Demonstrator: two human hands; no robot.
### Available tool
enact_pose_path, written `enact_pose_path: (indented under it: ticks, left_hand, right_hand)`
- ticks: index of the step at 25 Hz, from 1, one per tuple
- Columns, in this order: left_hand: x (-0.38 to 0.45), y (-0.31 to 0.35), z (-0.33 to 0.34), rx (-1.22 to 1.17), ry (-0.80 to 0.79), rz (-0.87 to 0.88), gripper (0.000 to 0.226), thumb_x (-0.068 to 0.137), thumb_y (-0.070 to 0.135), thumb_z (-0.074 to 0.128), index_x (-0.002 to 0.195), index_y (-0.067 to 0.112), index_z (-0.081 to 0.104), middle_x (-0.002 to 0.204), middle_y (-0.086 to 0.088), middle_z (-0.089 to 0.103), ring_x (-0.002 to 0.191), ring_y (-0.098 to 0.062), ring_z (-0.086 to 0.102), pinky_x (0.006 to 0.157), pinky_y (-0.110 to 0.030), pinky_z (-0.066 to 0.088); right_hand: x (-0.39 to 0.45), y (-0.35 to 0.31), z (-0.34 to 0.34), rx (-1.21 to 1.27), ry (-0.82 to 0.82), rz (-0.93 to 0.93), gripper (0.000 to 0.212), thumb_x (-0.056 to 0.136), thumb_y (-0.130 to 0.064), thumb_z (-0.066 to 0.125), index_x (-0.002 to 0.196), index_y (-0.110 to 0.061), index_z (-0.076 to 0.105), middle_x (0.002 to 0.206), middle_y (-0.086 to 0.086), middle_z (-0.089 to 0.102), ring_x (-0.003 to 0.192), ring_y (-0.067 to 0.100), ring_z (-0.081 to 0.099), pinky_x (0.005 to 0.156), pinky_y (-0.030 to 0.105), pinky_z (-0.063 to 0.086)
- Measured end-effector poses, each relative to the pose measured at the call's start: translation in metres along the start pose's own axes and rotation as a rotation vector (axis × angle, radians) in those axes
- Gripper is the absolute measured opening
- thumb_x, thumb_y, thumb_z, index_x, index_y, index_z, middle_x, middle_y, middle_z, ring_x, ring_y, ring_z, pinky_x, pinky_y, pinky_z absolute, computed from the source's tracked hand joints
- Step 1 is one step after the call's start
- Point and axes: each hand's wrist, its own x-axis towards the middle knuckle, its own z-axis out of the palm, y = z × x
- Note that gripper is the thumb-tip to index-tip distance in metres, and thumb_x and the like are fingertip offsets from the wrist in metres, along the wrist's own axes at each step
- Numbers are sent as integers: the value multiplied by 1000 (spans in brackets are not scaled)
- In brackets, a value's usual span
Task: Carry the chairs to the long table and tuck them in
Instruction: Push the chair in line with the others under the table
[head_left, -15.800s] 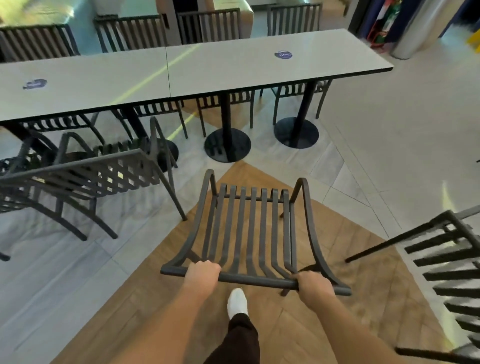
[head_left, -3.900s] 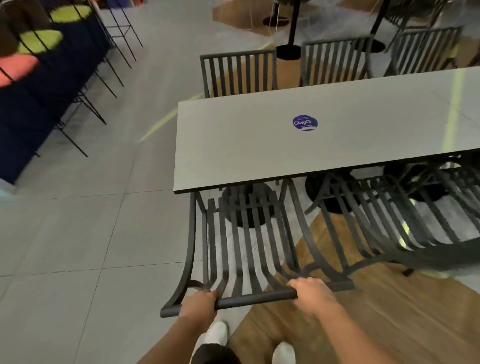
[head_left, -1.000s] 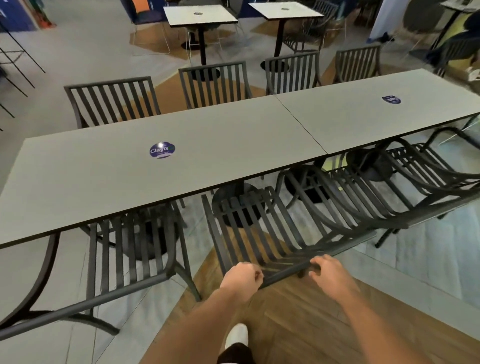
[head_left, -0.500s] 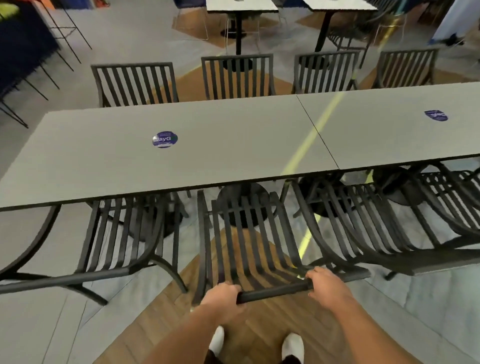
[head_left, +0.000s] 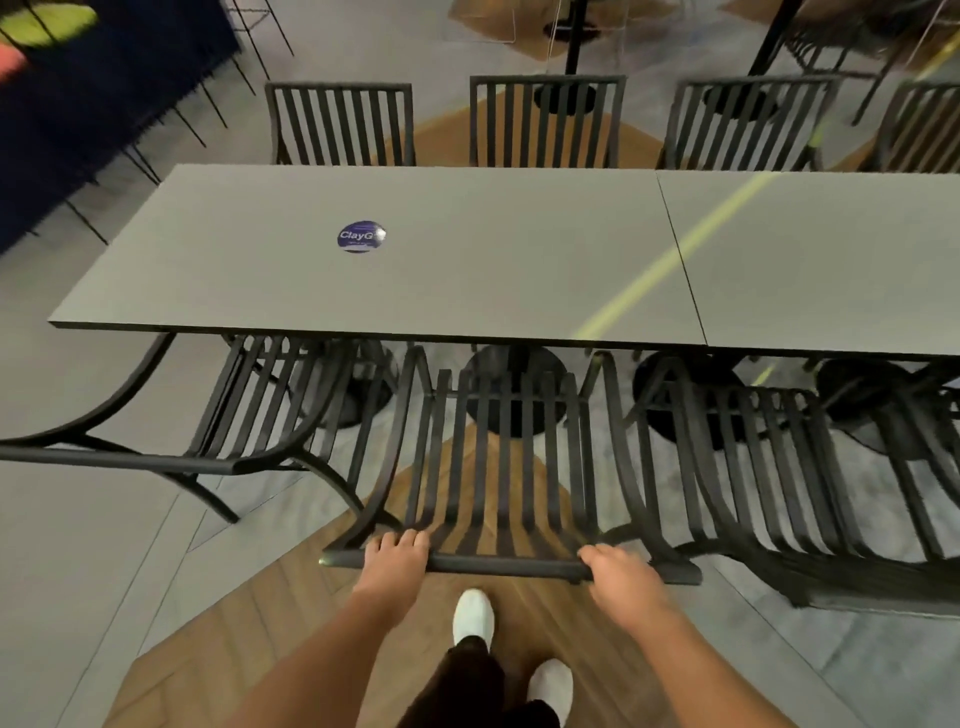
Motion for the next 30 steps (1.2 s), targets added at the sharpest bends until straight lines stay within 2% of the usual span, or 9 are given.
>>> enact_pose_path:
  ticks: [5, 10, 16, 22, 26, 30]
  left_hand:
    - [26, -13, -14, 49, -87, 14, 75, 96, -4, 52, 161, 17, 20, 162, -6, 31, 150, -33, 27, 122, -53, 23]
    - [57, -26, -33, 46, -120, 29, 79, 93, -5, 55, 160, 18, 20, 161, -5, 32, 149, -35, 27, 122, -55, 21]
    - [90, -11, -54, 53, -81, 33, 75, 93, -3, 57, 158, 15, 23, 156, -7, 37, 144, -35, 33, 120, -55, 27]
    - [113, 18, -63, 25, -73, 10, 76, 91, 0, 64, 156, 16, 27, 152, -8, 42, 141, -36, 38, 118, -55, 30]
    - [115, 25, -61, 0, -94, -3, 78, 90, 1, 67, 155, 17, 28, 153, -8, 41, 144, -37, 34, 120, -57, 25]
    - [112, 29, -65, -46, -98, 29, 75, 91, -1, 64, 155, 16, 29, 155, -9, 39, 147, -37, 31, 122, -57, 22]
  right_hand:
    - [15, -4, 3, 59, 88, 0, 48, 96, 2, 39, 137, -21, 52, 136, 1, 56, 126, 22, 50, 108, 33, 36]
    - [36, -10, -4, 86, 121, -1, 45, 97, 0, 44, 136, -22, 51, 136, -2, 56, 128, 19, 48, 111, 34, 34]
    - [69, 14, -29, 135, 100, -16, 40, 98, -6, 49, 134, -25, 51, 132, -6, 55, 124, 16, 48, 109, 33, 37]
    - [96, 52, -48, 69, 31, -37, 35, 100, -15, 52, 133, -27, 51, 127, -8, 55, 120, 16, 49, 104, 34, 38]
    - [99, 62, -54, 18, -25, -75, 35, 99, -15, 54, 131, -30, 48, 124, -9, 52, 118, 17, 50, 101, 35, 38]
    - [96, 65, -58, 0, -25, -59, 32, 100, -25, 55, 131, -31, 48, 128, -8, 53, 120, 18, 47, 106, 38, 37]
